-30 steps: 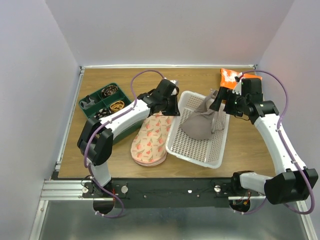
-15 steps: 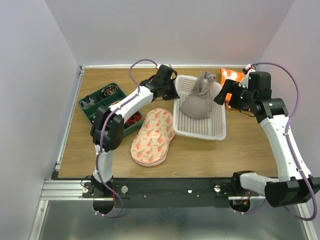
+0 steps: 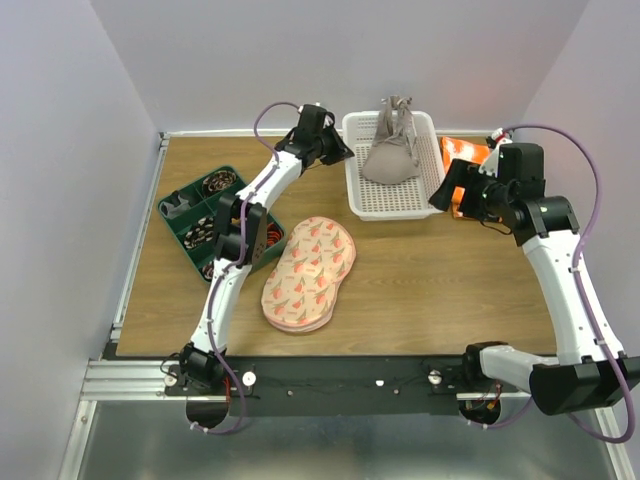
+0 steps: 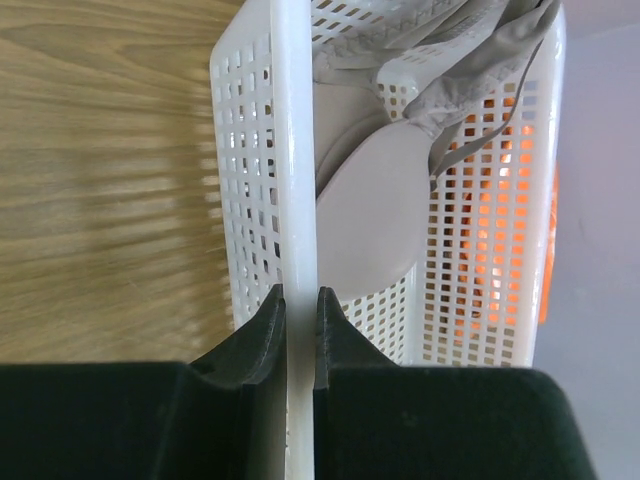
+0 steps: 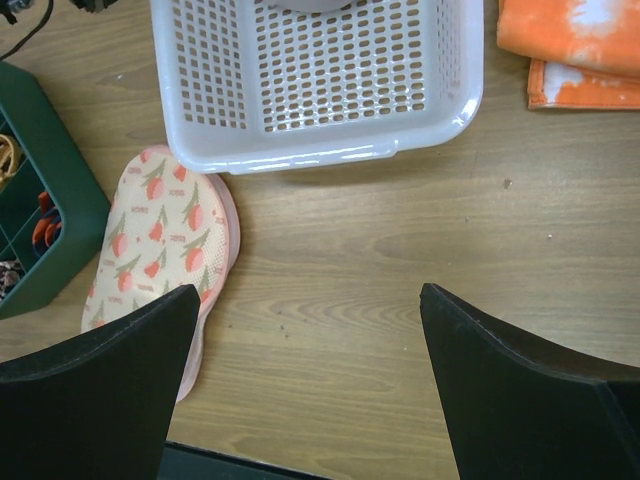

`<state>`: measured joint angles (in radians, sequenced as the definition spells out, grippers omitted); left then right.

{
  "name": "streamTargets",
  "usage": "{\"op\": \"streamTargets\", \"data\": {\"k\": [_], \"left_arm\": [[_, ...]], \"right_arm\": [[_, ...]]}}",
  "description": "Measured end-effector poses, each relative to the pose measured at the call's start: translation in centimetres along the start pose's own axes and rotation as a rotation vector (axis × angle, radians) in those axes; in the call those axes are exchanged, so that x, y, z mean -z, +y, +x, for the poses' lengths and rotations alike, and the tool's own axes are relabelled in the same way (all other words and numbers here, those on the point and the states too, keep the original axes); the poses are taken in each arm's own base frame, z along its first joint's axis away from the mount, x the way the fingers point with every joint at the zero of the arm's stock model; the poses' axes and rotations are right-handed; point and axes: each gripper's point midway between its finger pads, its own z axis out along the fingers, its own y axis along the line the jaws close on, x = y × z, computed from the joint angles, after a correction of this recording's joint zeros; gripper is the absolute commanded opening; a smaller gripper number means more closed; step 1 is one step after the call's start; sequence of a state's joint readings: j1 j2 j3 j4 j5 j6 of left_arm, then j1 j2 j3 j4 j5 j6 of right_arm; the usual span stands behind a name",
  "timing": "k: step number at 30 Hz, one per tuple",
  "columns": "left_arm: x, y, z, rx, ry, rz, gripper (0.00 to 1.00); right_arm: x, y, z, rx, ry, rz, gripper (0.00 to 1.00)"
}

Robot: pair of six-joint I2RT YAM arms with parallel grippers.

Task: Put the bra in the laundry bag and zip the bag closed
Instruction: Move the bin to the center of the board.

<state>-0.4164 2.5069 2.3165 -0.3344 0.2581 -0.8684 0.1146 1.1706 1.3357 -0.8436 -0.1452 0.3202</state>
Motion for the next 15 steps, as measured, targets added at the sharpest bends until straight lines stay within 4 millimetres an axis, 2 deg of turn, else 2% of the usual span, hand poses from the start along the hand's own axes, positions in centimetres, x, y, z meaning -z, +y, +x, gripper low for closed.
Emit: {"op": "streamTargets", "data": {"k": [5,6,8,9,10,11,14,15], "left_arm": [[-0.6,0.3,-0.1,0.04,0.011,0.043,0.0],[-0.8,0.4,0.0,0.046,0.013,0.049,0.08],[-1.1,0.4,0.3,0.066,0.009,0.073,0.16],[-1.3,0.7,0.4,0.078,0.007,0.078,0.36],[-1.4,0.8,0.5,0.093,0.007,0.087,0.49],[-1.4,0.8,0.4,0.097,0.006,0.095,0.56],[-1.4,0.3,0.0,0.1,-0.003,0.121,0.6],[-1.4,0.0,-0.2,0.096,-0.007,0.128,0.69]], "right_arm": [[-0.4,-0.1,0.5,0.003,0.021,0.0,1.0],[-0.5,-0.2,0.6,0.003,0.027,0.0,1.0],[-0.8,-0.1,1.0,0.001,0.041,-0.005,1.0],[-0.9,-0.1,1.0,0.0,0.046,-0.008,1.0],[-1.0,-0.1,1.2,-0.001,0.053,-0.012,1.0],[-1.1,-0.1,1.4,-0.002,0.06,-0.015,1.0],[-1.4,0.2,1.8,-0.005,0.076,-0.033,1.0],[-1.5,0.2,1.9,-0.006,0.079,-0.037,1.0]]}}
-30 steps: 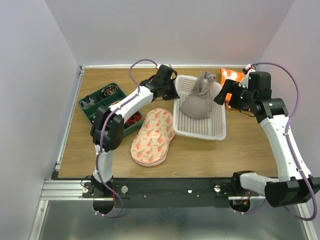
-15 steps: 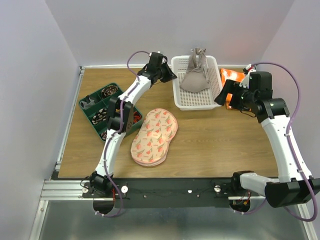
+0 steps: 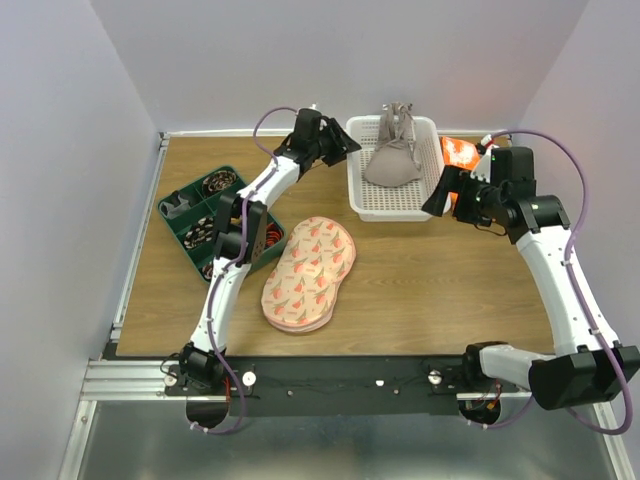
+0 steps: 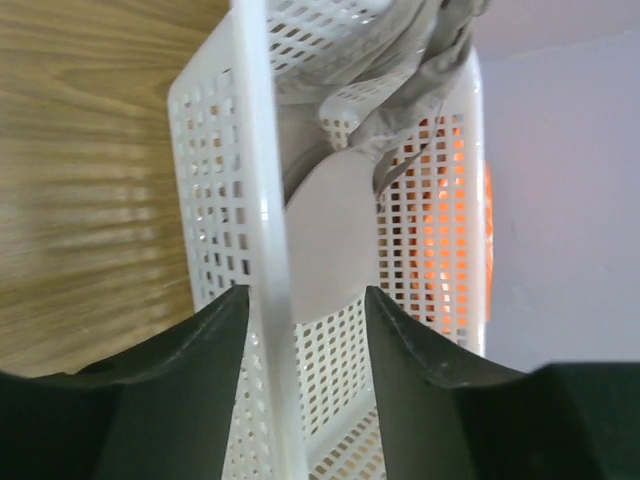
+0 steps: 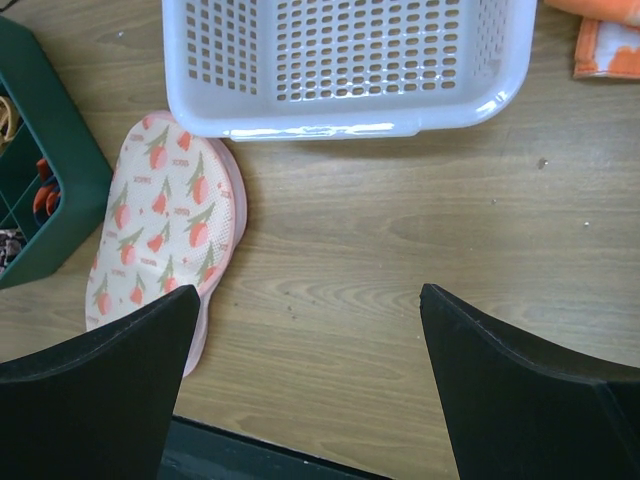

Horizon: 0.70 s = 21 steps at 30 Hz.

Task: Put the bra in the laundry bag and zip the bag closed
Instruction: Move the bin to the center of the board.

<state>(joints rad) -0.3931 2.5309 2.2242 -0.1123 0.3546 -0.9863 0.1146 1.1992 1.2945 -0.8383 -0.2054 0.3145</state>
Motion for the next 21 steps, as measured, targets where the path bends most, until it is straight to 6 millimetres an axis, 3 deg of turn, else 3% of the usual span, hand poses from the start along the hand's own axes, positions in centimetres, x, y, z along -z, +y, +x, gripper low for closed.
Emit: {"op": "streamTargets", "data": {"k": [3,5,7,9,12,15,17,20,21], "left_arm": [[0.1,-1.2,-0.8,-0.013,-0.019,0.031,0.79],[0.5,-1.9,-1.1,-0.035,-0.024,0.041,0.8],[1.7,-2.2,-0.8,-0.064,-0.014,0.023,0.8],[4.5,-2.2,-0.2,-0.084,-0.003,-0.037,0.8],[10.6,-3.1,0.8,-0.133,-0.017,-0.111,0.81],[20.9,-4.7,1.3,-0.192,-0.135,-0.167,0.82],[26.2,-5.5,1.6,-0.203,-0.218,-0.182,0.82],[34.8,-3.6,2.9,-0.162,-0.373,-0.275,0.82],[36.2,-2.5,3.4,-0.15,-0.389,-0.314,0.83]], "right_arm": [[-0.3,0.2,0.6,-0.002,0.017,-0.018,1.0],[-0.5,0.2,1.0,-0.004,0.033,-0.029,1.0],[-0.6,0.5,1.4,-0.006,0.046,-0.048,1.0],[-0.7,0.9,1.7,-0.007,0.055,-0.073,1.0],[-0.8,1.5,1.7,-0.005,0.058,-0.11,1.0],[-1.2,2.2,1.7,0.002,0.071,-0.154,1.0],[-1.8,2.4,1.9,0.006,0.088,-0.168,1.0],[-3.2,3.1,2.4,0.022,0.131,-0.192,1.0],[-3.6,3.3,2.6,0.027,0.144,-0.197,1.0]]}}
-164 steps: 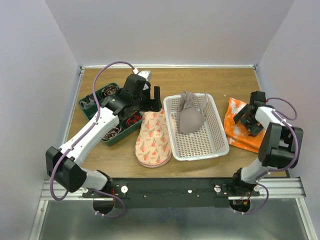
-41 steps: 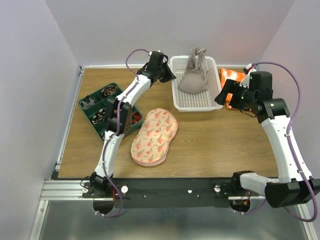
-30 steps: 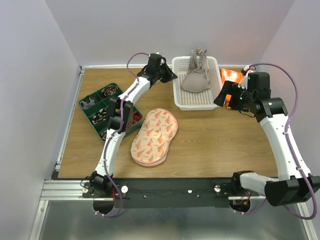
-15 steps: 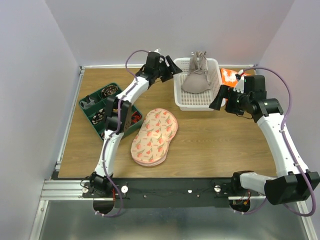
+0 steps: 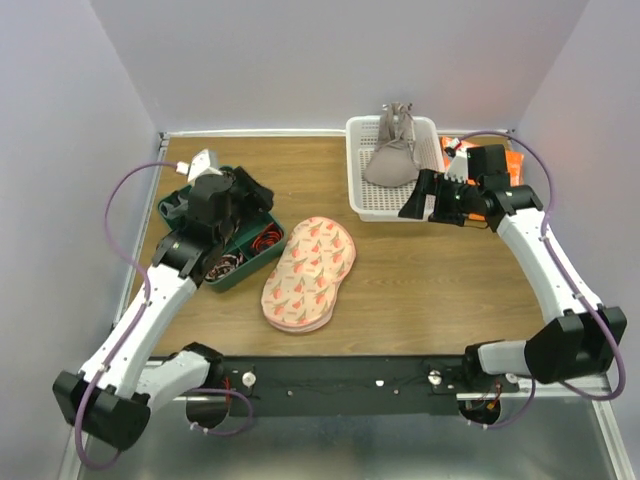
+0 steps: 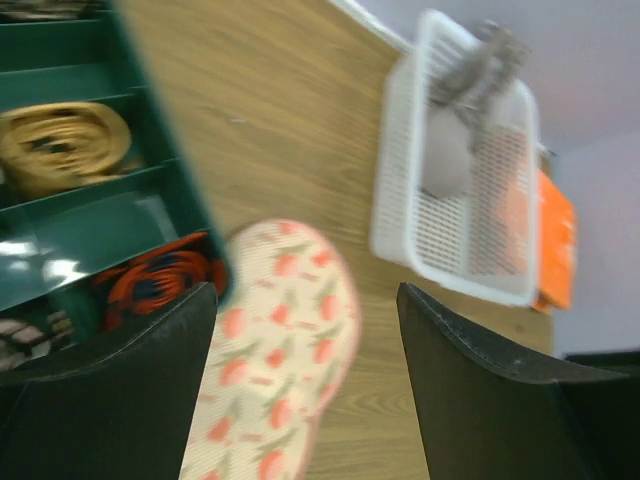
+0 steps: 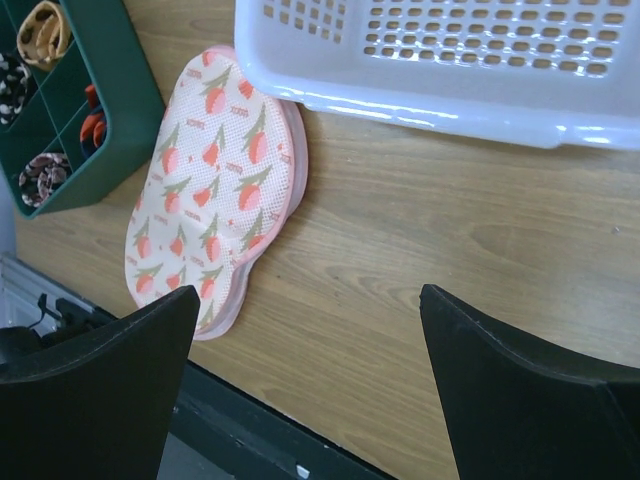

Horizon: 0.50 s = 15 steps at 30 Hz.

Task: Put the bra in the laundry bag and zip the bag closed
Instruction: Move the bin to the center of the board, then move the distractor to the center of the board.

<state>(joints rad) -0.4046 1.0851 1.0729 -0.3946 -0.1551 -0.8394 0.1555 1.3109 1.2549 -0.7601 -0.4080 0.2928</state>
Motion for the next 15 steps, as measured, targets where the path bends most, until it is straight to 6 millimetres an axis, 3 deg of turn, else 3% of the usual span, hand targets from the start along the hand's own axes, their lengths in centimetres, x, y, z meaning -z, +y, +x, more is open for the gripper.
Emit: {"op": "streamTargets", "data": {"k": [3,12,15], "left_arm": [[2.5,5.1,-0.3,0.011,-0.063,-0.174,0.83],[3.1,20.3,0.0,0.037,0.033,-0.672,0.84],[4.3,23.2,-0.7,0.087,0.037,-0.742,0.84]], "right_arm": [[-1.5,0.7,0.2,0.019,0.034,-0.025,1.0],[-3.0,2.4,0.2,0.058,0.063,-0.07,1.0],[-3.0,2.6,0.0,0.069,0.055,-0.075,1.0]]}}
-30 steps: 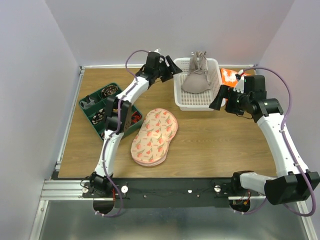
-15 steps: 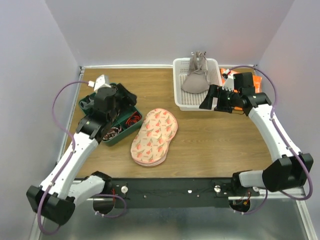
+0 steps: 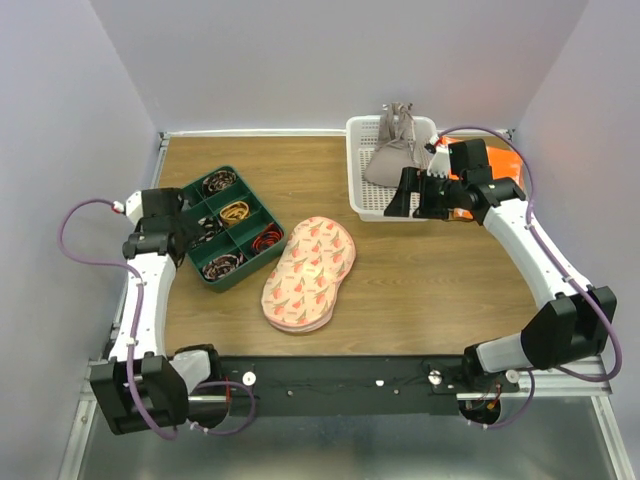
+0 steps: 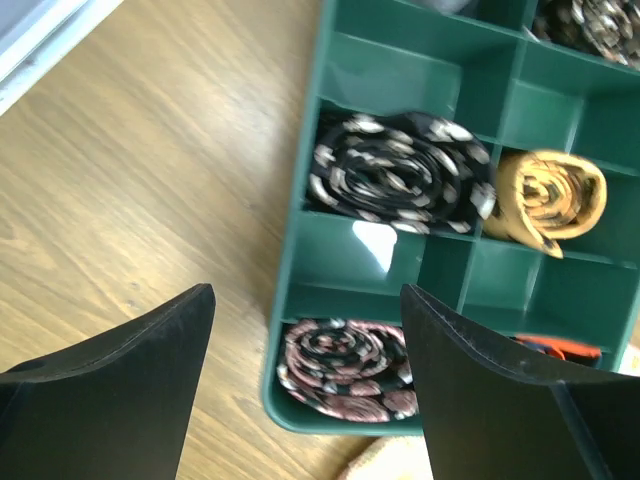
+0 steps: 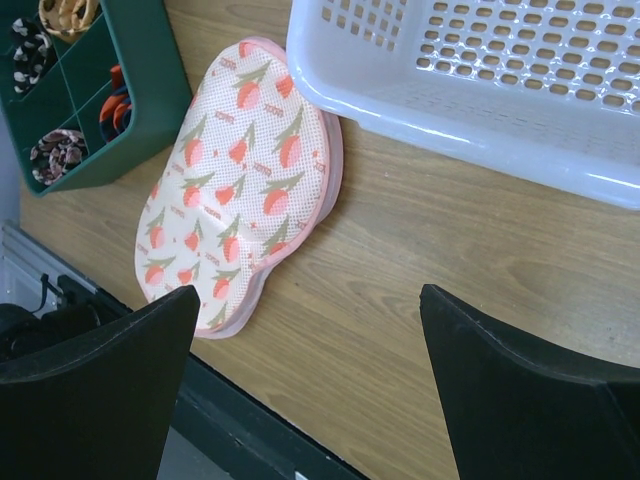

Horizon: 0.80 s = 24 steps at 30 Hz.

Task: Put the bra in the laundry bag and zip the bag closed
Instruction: Move the distractor to the center of the board.

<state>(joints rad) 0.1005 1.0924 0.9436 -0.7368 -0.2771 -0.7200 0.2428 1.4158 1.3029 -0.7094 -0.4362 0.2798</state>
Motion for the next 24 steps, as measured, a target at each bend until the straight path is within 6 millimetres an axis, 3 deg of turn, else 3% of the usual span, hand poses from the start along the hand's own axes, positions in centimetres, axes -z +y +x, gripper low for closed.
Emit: {"op": "streamTargets", "data": {"k": [5,12,14,15,16,17,21,24], "left_arm": [[-1.3,2.3,-0.7,0.051,0.042,-0.042,0.78],[-3.7,2.8,1.4,0.026,0.137,-0.046,0.66],[-4.3,2.9,2.0,0.019,0.152,-0.046,0.55],[-4.6,2.9,2.3,0.016,0.161,-0.044,0.44],[-4.9,2.8,2.5,0.013,0.168,-0.043,0.26],[-5.1,2.7,2.5,0.01,0.172,-0.041,0.19],[-6.0,2.4,2.4,-0.014,0.187,-0.039,0.02],[-6.5,2.2,1.9,-0.035,0.195,-0.045,0.0]], "right_arm": [[0.0,0.0,0.0,0.013,0.001,0.001,1.0],[0.0,-0.2,0.0,0.027,0.002,0.002,1.0],[0.0,-0.2,0.0,0.029,0.002,0.002,1.0],[0.0,-0.2,0.0,0.029,0.002,0.002,1.0],[0.0,-0.2,0.0,0.029,0.002,0.002,1.0],[0.0,-0.2,0.0,0.029,0.002,0.002,1.0],[0.0,-0.2,0.0,0.03,0.001,0.006,1.0],[-0.1,-0.4,0.0,0.034,0.0,0.014,1.0]]}}
